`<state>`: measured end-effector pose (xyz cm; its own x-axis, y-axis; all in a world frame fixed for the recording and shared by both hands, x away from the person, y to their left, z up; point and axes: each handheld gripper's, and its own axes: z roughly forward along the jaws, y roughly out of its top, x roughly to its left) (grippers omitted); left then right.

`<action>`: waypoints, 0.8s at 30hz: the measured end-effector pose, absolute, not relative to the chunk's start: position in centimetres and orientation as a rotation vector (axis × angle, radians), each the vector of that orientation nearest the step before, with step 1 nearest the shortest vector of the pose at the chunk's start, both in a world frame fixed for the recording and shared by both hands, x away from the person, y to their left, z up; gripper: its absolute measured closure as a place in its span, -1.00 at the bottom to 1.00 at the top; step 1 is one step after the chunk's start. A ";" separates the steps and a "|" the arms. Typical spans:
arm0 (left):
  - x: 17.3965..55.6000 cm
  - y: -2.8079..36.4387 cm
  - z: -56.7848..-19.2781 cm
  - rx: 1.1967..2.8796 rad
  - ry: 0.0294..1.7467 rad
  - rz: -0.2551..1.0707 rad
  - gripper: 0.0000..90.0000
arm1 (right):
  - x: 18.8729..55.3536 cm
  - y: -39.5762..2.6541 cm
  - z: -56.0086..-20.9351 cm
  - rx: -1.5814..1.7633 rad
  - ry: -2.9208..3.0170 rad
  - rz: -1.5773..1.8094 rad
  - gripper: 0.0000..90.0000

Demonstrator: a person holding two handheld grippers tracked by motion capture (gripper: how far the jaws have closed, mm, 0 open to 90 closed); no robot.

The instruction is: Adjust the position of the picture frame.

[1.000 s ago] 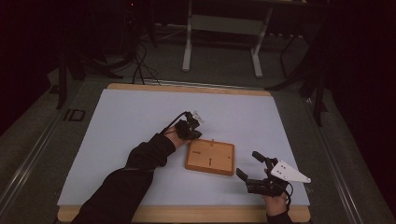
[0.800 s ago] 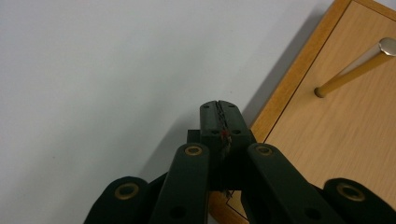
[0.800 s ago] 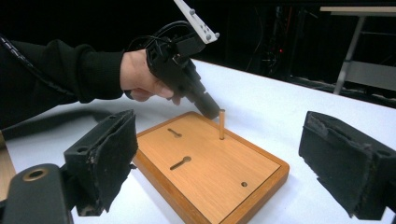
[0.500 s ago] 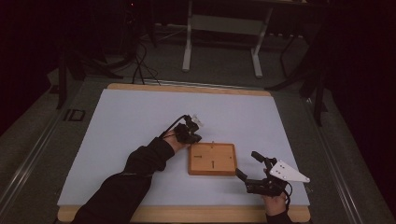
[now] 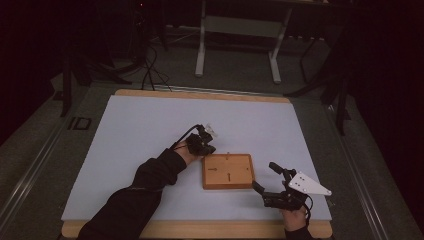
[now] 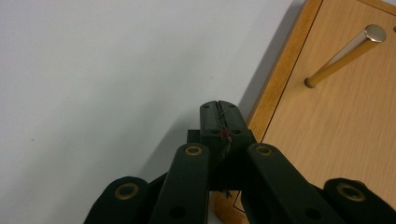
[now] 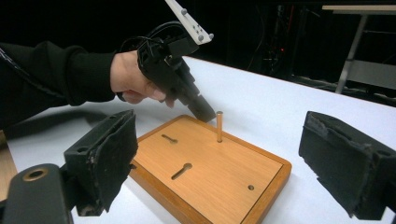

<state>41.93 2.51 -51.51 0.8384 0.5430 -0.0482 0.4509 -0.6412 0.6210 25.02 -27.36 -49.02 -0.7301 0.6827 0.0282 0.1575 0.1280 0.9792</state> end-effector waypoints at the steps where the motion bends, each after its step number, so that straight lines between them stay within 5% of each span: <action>1: 41.9 2.6 -51.4 2.365 0.721 0.186 1.00 | 25.0 -27.4 -49.0 0.809 1.984 1.631 -0.76; 24: 40.2 4.6 -48.1 2.254 0.678 0.155 0.96 | 25.1 -27.3 -49.1 0.813 1.988 1.628 -0.76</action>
